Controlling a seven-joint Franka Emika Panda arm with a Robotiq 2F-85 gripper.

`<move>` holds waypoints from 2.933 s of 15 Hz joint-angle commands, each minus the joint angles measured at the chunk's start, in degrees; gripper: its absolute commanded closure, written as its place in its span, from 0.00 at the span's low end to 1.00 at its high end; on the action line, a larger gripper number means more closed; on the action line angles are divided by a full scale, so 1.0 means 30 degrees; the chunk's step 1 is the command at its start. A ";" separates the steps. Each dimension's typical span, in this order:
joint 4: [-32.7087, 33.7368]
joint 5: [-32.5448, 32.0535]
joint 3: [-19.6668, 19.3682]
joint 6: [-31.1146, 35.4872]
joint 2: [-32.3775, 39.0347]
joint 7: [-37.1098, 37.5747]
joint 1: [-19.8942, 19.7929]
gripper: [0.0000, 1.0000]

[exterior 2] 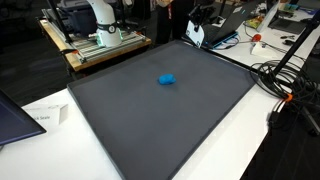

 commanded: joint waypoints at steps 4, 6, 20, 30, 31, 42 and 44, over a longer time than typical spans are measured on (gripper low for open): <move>0.0052 0.0015 -0.0130 0.0258 0.0266 0.0147 0.0052 0.96; 0.0095 -0.0586 -0.0427 0.0510 0.0536 0.1164 0.0177 0.99; -0.3084 -0.1265 -0.2792 0.7692 0.2554 0.2458 -0.0223 0.99; -0.3505 -0.0772 -0.3259 0.9888 0.2571 0.2471 -0.0565 0.99; -0.3552 -0.0566 -0.3178 0.9999 0.2539 0.2294 -0.0721 0.99; -0.5377 0.3664 -0.2524 1.3908 0.2018 0.0723 -0.2870 0.99; -0.5747 0.3265 -0.2733 1.3995 0.1949 0.0886 -0.2799 0.99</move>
